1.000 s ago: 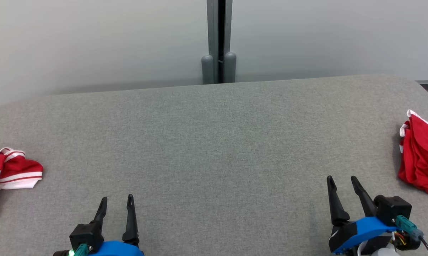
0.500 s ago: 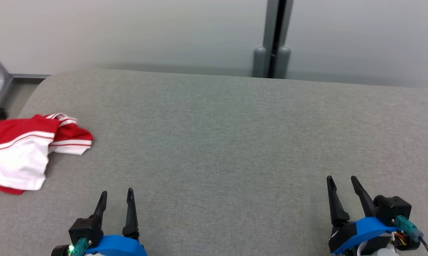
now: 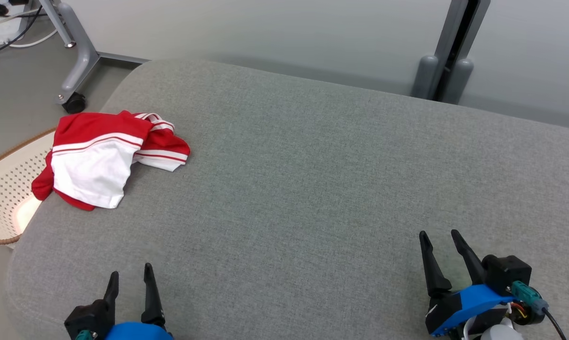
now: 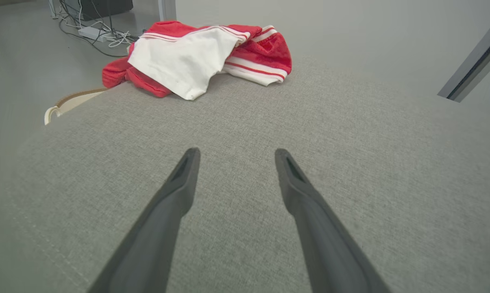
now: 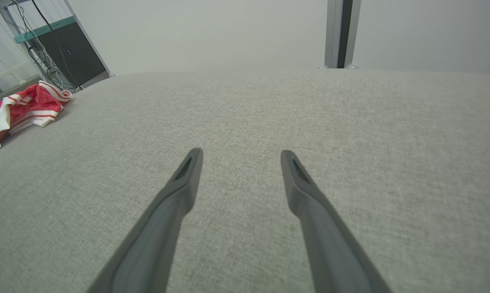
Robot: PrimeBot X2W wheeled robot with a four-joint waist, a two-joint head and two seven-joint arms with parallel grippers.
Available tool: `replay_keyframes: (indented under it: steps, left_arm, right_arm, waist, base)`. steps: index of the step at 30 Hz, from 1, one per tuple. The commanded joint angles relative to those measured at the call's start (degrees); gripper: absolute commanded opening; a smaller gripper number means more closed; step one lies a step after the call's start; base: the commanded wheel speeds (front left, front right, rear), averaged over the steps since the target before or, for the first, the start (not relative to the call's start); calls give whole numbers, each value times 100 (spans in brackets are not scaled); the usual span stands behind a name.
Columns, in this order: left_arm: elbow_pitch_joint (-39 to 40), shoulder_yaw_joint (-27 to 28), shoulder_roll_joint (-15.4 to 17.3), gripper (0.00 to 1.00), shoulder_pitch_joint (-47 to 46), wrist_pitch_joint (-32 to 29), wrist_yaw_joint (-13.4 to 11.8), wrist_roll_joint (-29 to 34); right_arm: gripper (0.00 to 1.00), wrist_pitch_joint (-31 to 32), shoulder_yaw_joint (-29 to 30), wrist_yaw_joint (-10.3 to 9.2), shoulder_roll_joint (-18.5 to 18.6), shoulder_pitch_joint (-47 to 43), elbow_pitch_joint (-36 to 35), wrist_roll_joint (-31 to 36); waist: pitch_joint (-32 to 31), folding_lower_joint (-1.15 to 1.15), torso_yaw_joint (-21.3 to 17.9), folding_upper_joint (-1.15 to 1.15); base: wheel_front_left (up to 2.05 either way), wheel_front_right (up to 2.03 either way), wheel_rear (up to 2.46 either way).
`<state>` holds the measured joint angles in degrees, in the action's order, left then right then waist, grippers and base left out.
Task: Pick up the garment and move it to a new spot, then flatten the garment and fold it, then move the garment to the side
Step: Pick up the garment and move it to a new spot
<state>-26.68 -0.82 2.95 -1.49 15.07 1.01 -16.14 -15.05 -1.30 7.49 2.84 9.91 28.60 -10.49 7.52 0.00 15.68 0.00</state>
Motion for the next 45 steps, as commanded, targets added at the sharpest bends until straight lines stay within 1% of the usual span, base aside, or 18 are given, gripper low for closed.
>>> replay_keyframes:
  steps: [1, 4, 7, 11, 16, 22, 24, 25, 29, 33, 37, 40, 41, 42, 45]
  left_arm:
    - [72, 85, -7, 100, -103, 14, -2, -42]
    - [124, 272, -4, 100, -253, 15, 85, -76]
    - [47, 572, 3, 100, -526, 14, 194, 43]
    - [-212, 961, 188, 100, -1080, 14, 382, 80]
    - [-820, 1077, 611, 100, -1974, 15, 569, 70]
    - [-1906, 804, 1191, 100, -3049, -57, 647, 10]
    - [-2269, 683, 1356, 100, -3361, -132, 657, 22]
    - [-2269, 683, 1356, 100, -3361, -132, 657, 22]
    - [-2893, 438, 1583, 100, -3839, -341, 658, 66]
    - [-3400, 327, 1737, 100, -4163, -478, 621, 80]
    - [-3814, 338, 1836, 100, -4412, -494, 384, 84]
    - [-3987, 283, 1908, 99, -4561, -382, 235, 158]
    - [-3987, 259, 1924, 18, -4612, -300, 228, 187]
    - [-4012, 269, 1917, 0, -4635, -242, 202, 177]
    - [-4027, 277, 1862, 0, -4712, -106, 250, 128]
  right_arm:
    - [100, -16, -13, 0, 16, 67, -18, 15]
    - [100, -16, -41, 0, 16, 90, -58, 64]
    - [100, -16, -63, 0, 16, 144, -110, 127]
    - [100, -16, -100, 0, 16, 213, -211, 279]
    - [100, -16, -160, 0, 15, 368, -354, 387]
    - [100, -16, -174, 0, 18, 569, -442, 474]
    - [100, -15, -170, -1, 17, 625, -444, 489]
    - [100, -15, -170, -1, 17, 625, -444, 489]
    - [100, -5, -195, -1, 26, 733, -435, 531]
    - [100, -1, -186, -3, 41, 801, -428, 540]
    - [100, 6, -166, -4, 48, 865, -419, 572]
    - [100, 16, -136, -4, 51, 902, -421, 587]
    - [100, 16, -125, -4, 51, 922, -418, 592]
    - [100, 16, -121, -4, 51, 932, -414, 598]
    - [100, 16, -102, -4, 50, 960, -367, 583]
  waist:
    - [41, 0, 19, 0]
    - [125, 0, -10, 0]
    - [244, 0, -79, 0]
    - [451, 0, -219, 0]
    - [781, 0, -416, 0]
    - [1194, 0, -636, 0]
    - [1322, 0, -707, 0]
    - [1322, 0, -707, 0]
    - [1560, 0, -836, 0]
    - [1756, 0, -928, 0]
    - [1892, 0, -987, 0]
    - [1963, 0, -1005, 0]
    - [1979, 0, -1005, 0]
    - [1987, 0, -1005, 0]
    - [1965, 0, -993, 0]
  base:
    - [0, 0, 0]
    - [0, 0, 0]
    - [0, 0, 0]
    - [0, 0, 0]
    - [0, 0, 0]
    - [0, 0, 0]
    - [0, 0, 0]
    - [0, 0, 0]
    - [0, 0, 0]
    - [0, 0, 0]
    - [0, 0, 0]
    - [0, 0, 0]
    - [0, 0, 0]
    - [0, 0, 0]
    - [0, 0, 0]
